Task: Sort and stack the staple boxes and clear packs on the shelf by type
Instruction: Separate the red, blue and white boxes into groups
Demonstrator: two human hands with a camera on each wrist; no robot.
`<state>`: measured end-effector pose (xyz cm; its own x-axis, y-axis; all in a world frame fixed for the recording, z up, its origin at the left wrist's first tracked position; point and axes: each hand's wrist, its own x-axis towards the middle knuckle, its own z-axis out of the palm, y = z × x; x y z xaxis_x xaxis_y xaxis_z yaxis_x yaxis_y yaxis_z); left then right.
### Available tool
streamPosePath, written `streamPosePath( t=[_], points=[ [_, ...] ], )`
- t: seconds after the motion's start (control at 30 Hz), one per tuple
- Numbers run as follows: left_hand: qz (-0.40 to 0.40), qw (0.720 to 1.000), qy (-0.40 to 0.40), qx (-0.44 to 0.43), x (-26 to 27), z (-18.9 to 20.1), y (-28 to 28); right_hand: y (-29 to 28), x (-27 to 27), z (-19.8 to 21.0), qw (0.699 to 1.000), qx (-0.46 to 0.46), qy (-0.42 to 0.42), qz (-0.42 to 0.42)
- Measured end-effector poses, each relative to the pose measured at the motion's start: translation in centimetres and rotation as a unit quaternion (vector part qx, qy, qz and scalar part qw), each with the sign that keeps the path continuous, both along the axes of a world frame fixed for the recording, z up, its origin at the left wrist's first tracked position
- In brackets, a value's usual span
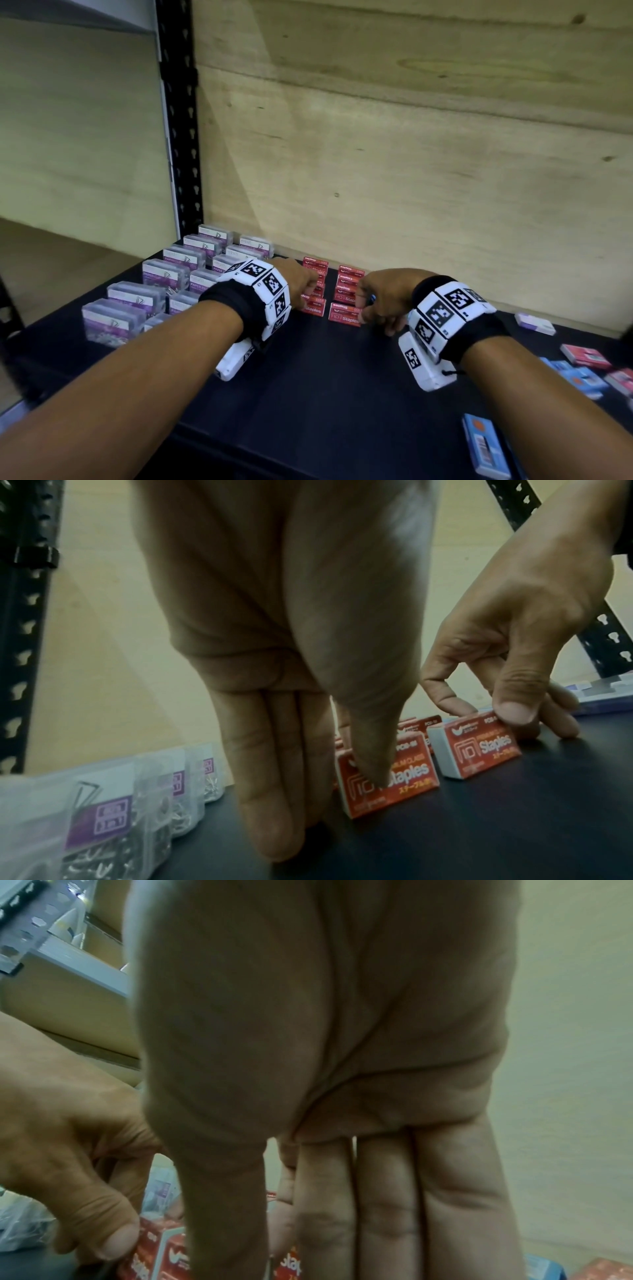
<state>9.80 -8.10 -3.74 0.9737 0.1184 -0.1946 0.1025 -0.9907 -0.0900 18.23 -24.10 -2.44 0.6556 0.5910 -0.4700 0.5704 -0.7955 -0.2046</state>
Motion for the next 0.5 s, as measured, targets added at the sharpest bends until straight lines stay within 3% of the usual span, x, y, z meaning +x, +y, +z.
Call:
streamPosePath(
  t=[0.27,0.5],
  points=[
    [0.009,1.000,0.012,-0.020,0.1,-0.1,0.5,-0.1,0.2,-0.2,1.000,0.006,0.007,-0.003],
    [0.028,0.998,-0.001,-0.058,-0.5,1.5,1.2,-2.9,1.6,0.6,0.997,0.040,0.061,-0.015]
  ],
)
